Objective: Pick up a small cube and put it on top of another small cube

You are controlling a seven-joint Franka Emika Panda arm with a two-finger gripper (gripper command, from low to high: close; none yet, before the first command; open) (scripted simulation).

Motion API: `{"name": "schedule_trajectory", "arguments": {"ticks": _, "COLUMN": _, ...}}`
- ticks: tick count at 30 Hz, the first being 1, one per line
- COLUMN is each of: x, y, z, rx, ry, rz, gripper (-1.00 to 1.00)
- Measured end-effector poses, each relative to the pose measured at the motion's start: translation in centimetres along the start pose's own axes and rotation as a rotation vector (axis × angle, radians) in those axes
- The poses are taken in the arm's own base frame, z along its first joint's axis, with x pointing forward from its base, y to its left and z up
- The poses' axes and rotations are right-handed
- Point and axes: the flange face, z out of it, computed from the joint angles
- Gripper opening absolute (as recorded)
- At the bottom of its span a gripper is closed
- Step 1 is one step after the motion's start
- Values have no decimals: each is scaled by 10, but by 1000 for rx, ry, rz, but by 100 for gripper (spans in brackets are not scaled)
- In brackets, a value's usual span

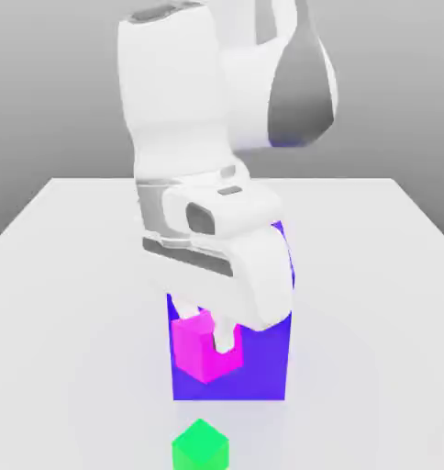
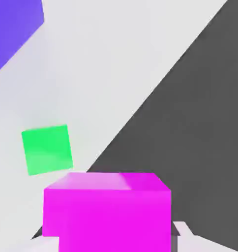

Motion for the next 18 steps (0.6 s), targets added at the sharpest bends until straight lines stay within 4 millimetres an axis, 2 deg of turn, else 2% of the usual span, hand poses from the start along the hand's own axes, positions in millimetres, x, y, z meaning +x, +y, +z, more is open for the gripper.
{"name": "schedule_trajectory", "arguments": {"ticks": 9, "x": -7, "y": -24, "z": 68, "rx": 164, "ry": -43, "rz": -384, "gripper": -100}}
{"name": "schedule_trajectory", "arguments": {"ticks": 14, "x": -11, "y": -33, "z": 119, "rx": 179, "ry": -43, "rz": -421, "gripper": -100}}
{"name": "schedule_trajectory", "arguments": {"ticks": 15, "x": -13, "y": -35, "z": 130, "rx": 180, "ry": -42, "rz": -420, "gripper": 100}}
{"name": "schedule_trajectory", "arguments": {"ticks": 18, "x": -13, "y": -35, "z": 130, "rx": 180, "ry": -42, "rz": -420, "gripper": 100}}
